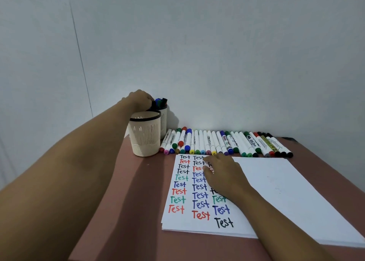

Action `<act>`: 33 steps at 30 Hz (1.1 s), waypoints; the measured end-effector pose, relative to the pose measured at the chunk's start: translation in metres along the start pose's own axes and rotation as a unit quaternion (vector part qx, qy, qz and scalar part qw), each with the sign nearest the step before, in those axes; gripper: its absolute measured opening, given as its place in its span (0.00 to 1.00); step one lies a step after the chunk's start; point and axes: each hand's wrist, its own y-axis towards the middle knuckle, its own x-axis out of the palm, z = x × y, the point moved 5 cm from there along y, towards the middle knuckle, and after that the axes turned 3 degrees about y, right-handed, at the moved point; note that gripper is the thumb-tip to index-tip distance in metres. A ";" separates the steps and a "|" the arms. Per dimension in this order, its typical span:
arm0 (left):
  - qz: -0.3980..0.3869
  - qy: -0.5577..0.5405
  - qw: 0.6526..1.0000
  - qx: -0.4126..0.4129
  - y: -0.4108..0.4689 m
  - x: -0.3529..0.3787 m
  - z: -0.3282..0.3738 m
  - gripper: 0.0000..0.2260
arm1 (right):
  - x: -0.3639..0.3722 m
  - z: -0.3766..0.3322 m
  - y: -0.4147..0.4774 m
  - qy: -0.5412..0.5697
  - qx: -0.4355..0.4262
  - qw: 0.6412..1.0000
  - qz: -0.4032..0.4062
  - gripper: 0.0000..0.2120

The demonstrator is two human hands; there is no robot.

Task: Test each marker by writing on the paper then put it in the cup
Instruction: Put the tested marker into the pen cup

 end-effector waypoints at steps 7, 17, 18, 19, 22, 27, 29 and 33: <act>0.167 -0.118 0.975 0.084 -0.043 -0.033 0.037 0.16 | -0.001 -0.001 -0.001 -0.005 -0.003 1.000 0.003 0.19; 0.094 -0.161 0.971 0.150 -0.153 0.054 0.063 0.14 | 0.002 -0.005 0.000 -0.046 -0.005 0.998 -0.030 0.19; 0.050 -0.136 0.979 0.146 -0.155 0.071 0.061 0.14 | 0.001 -0.006 0.000 -0.051 -0.002 0.998 -0.040 0.19; 0.011 -0.110 0.982 0.150 -0.156 0.084 0.060 0.15 | 0.001 -0.007 0.002 -0.058 -0.002 0.997 -0.049 0.19; -0.055 -0.083 0.982 0.158 -0.161 0.098 0.058 0.16 | -0.005 -0.011 0.011 -0.069 -0.001 0.996 -0.062 0.18; -0.049 -0.088 0.982 0.160 -0.162 0.098 0.059 0.16 | -0.011 -0.025 0.049 -0.039 -0.028 0.998 -0.028 0.16; -0.046 -0.092 0.982 0.159 -0.161 0.099 0.058 0.16 | -0.006 -0.034 0.062 -0.055 -0.053 0.996 -0.041 0.17; -0.041 -0.086 0.982 0.164 -0.159 0.099 0.057 0.16 | 0.010 -0.044 0.080 -0.119 -0.070 0.990 -0.044 0.16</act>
